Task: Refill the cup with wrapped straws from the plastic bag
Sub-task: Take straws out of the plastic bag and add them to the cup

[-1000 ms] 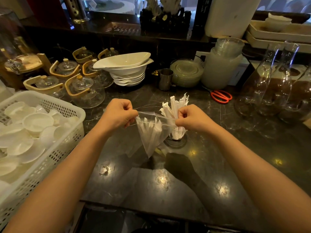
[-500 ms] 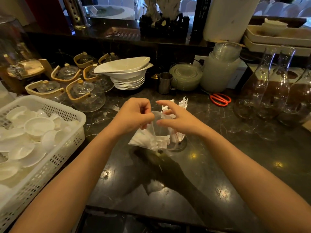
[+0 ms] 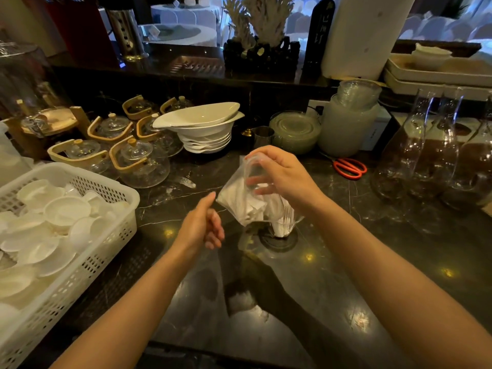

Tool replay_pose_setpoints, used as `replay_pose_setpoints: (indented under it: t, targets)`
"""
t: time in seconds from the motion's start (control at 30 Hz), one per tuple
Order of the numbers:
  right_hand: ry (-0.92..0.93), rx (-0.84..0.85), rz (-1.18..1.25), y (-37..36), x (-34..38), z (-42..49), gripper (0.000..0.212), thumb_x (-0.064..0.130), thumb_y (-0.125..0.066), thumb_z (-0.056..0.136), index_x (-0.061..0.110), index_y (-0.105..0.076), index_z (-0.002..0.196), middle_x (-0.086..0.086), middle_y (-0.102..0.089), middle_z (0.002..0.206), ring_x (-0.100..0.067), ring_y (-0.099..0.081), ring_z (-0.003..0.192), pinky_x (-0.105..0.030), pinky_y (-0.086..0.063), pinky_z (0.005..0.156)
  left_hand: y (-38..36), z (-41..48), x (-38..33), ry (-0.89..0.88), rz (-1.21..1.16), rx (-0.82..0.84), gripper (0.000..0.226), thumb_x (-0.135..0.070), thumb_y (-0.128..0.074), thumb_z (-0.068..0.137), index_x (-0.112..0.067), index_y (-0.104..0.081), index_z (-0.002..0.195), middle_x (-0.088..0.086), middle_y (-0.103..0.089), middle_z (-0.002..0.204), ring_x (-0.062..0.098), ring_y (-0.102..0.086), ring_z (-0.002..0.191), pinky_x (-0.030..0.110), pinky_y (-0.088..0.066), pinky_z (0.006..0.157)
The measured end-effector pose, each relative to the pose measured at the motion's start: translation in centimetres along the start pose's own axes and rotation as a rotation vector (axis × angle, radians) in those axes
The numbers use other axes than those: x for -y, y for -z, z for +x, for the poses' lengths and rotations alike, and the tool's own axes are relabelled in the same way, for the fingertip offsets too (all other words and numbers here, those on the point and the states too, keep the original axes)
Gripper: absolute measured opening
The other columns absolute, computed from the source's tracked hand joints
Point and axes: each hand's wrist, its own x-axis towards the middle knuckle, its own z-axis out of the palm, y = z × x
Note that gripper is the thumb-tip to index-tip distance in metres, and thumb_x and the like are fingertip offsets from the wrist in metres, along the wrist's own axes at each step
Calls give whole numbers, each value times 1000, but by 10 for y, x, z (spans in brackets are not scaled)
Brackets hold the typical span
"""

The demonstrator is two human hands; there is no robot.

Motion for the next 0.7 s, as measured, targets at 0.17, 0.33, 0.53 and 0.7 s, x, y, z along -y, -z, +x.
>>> replay_pose_setpoints:
  t: [0.17,0.33,0.53,0.7]
  targets:
    - [95,-24,105,3,9,6,20,16,-40,94,21,-59,90,-5,-62,93,-13,-67,72,-22,-55,60,-16,15,1,168,-542,467,73,-66,-19,81,-11,-51,118,15,-67,99,22,-70,76,31,-56,59]
    - [141,-21,216,17,9,7,18,15,-44,92,24,-59,91,1,-66,94,-13,-70,82,-27,-59,70,-29,33,-37,18,-789,438,41,-39,-44,84,-11,-55,112,10,-67,94,22,-67,81,34,-56,73]
    - [77,188,50,62,1,1,55,6,-59,66,37,-49,110,-3,-51,126,-15,-60,108,-31,-52,91,-39,59,-69,-90,-524,324,38,-7,-47,86,0,-47,123,17,-60,108,29,-57,100,46,-42,99]
    - [-90,111,127,98,-13,6,84,25,-73,67,36,-26,135,11,-60,112,-12,-66,100,-26,-57,80,-55,78,-90,-261,-208,276,35,-2,-52,83,-2,-48,118,7,-62,98,20,-62,89,32,-54,72]
